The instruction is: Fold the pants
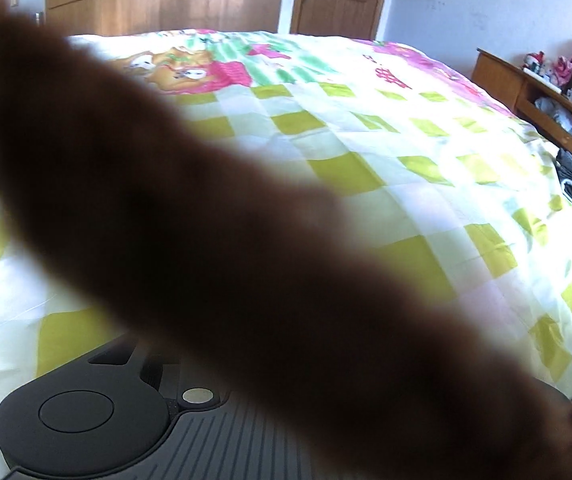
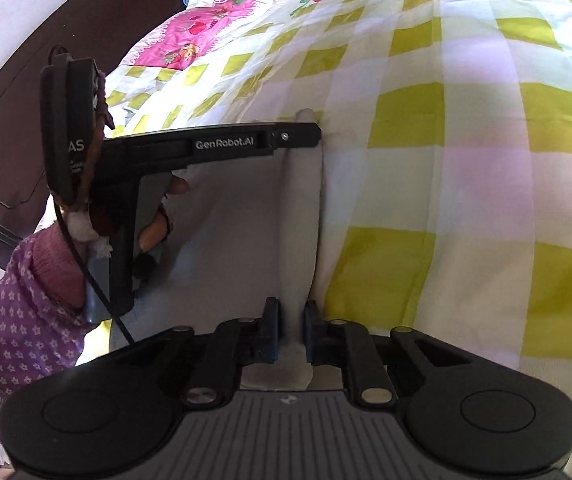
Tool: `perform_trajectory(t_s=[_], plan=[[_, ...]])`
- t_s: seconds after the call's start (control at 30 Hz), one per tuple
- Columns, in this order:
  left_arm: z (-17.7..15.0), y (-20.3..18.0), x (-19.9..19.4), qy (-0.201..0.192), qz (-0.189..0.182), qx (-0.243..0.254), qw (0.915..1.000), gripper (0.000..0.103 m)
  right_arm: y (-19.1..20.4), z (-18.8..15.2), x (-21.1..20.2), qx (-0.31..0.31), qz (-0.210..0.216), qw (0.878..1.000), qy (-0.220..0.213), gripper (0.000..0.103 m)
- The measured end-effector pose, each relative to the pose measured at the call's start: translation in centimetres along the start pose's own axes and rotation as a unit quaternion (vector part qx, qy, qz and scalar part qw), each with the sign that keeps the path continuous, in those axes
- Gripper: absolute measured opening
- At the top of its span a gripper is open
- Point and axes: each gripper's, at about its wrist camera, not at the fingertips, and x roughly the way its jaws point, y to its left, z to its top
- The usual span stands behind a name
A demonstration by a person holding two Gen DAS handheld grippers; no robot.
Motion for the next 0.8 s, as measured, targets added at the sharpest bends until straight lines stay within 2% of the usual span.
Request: perform_trajectory(t_s=[0.07,0.2,0.3,0.33,0.4,0.57,0.67,0.8], plan=[[-0.2,-0.2,-0.9,-0.008,0.003,-0.001,1.0000,0.039,0.2,-0.4,0.0,0.007,0.008,1.000,0.011,0.034],[-0.7,-0.4,-4.0,-0.029,0.000,-0.002,0.9996,0.043,1.4,-1.2,-1.0,-0.020,-0.009,1.000,0.014,0.036],[-1.2,0.1,-7.3,-0.050,0.007,-0.007,0.9987,0.047,1.6,-0.9,-1.9,-0.018,-0.010,1.000,0.001,0.037],[-1.6,0.5,-8.5,-0.054,0.010,-0.015,0.9984,0.050,1.8,-1.0,-2.3,-0.020,-0.014,1.000,-0.008,0.037],[-2.6,1.3,-10.9,-0.055,0.020,-0.026,0.9980,0.051,1.8,-0.8,-2.9,-0.024,-0.015,0.999,-0.023,0.037],[-7.1,2.5,-15.5,-0.023,0.046,-0.052,0.9973,0.052,1.9,-0.1,-2.5,-0.030,-0.012,0.999,-0.041,0.042],[-9.4,3.2,-16.2,-0.002,0.053,-0.085,0.9949,0.053,1.9,0.4,-1.3,-0.029,-0.014,0.999,-0.042,0.043],[-10.5,4.4,-15.3,0.011,0.037,-0.135,0.9901,0.052,2.2,0.8,-0.4,-0.026,-0.012,0.999,-0.036,0.043]])
